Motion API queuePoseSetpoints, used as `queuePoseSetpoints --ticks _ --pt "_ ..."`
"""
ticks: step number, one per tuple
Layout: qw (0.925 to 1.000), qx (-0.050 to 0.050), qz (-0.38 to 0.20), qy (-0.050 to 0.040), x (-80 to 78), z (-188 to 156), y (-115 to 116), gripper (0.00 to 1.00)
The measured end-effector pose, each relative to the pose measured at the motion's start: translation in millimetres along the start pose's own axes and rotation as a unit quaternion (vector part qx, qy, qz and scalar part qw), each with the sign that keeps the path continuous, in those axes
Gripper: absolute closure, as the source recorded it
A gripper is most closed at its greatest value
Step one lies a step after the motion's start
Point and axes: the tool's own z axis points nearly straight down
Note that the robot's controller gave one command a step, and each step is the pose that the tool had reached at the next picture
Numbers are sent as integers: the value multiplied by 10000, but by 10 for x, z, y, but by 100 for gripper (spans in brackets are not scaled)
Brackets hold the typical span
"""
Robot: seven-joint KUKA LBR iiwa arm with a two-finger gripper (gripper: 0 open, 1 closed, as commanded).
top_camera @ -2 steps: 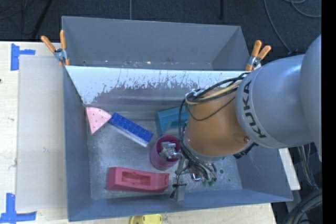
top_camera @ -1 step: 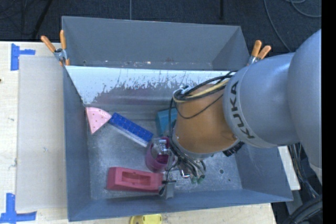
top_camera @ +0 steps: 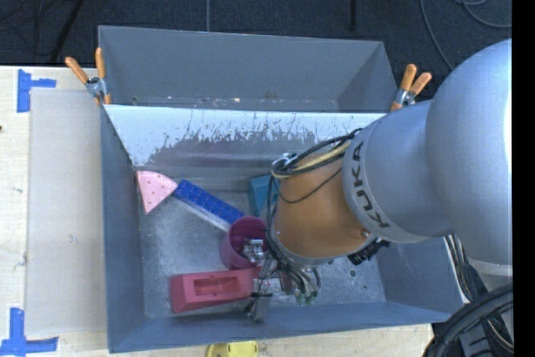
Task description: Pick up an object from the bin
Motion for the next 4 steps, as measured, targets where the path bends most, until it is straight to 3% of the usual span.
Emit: queuePoseSetpoints --ticks 3,4 --pt "10000 12 -3 -6 0 -30 1 100" --pt "10000 23 1 29 20 -132 -7 100"
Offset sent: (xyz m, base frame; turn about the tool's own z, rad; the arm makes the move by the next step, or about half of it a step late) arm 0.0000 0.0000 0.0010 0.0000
